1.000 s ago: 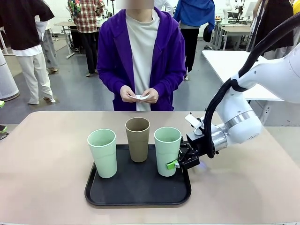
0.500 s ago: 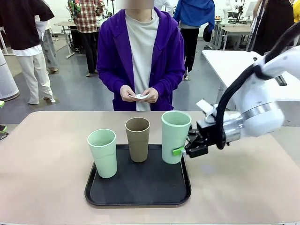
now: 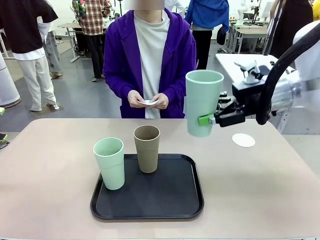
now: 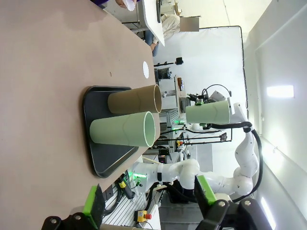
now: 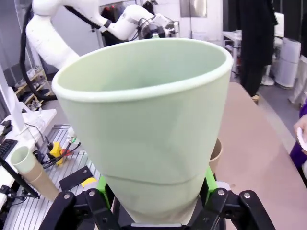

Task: Place coasters on the table and set cups on them.
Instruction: Pick up one Reusable plastic cup and place it on a coaster set by the human.

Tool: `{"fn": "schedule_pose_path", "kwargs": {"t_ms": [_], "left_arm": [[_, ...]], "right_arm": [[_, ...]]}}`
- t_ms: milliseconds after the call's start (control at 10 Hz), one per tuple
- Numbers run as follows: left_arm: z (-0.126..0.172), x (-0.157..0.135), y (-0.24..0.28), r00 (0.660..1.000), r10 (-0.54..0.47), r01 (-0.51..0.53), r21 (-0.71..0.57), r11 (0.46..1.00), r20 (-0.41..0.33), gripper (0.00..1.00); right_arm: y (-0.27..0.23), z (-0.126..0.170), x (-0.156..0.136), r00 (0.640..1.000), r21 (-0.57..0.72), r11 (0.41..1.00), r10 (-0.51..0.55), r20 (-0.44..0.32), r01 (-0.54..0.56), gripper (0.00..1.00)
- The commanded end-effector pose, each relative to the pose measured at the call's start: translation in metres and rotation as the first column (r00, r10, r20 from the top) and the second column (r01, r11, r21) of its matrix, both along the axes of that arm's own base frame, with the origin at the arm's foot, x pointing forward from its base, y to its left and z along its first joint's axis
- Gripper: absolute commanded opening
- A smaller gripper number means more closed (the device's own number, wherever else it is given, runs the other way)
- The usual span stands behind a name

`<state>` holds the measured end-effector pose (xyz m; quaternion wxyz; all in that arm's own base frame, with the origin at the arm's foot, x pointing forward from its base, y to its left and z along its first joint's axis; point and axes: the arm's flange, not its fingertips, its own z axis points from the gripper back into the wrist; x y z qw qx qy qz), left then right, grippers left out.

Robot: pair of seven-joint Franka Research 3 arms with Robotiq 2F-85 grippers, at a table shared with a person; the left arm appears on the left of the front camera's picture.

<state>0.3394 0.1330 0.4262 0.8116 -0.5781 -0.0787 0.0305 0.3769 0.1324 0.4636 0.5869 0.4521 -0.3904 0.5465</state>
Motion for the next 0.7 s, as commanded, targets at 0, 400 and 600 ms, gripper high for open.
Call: {"fn": "schedule_pose_path", "kwargs": {"t_ms": [0,400,600], "left_arm": [[0.002,-0.001,0.0,1.0,0.002,-0.002,-0.013,1.0,0.008,1.0],[0.002,-0.001,0.0,1.0,0.002,-0.002,-0.013,1.0,0.008,1.0],[0.002,-0.001,0.0,1.0,0.002,-0.002,-0.013,1.0,0.008,1.0]], "right_arm": [[0.007,-0.013,0.004,0.996,-0.041,0.995,-0.09,-0.004,0.09,0.0],[0.0,-0.001,0.003,1.0,-0.019,1.0,-0.025,0.003,0.025,0.83],[-0.054,0.006,0.082,0.964,0.083,0.962,-0.263,0.039,0.26,0.83]]}}
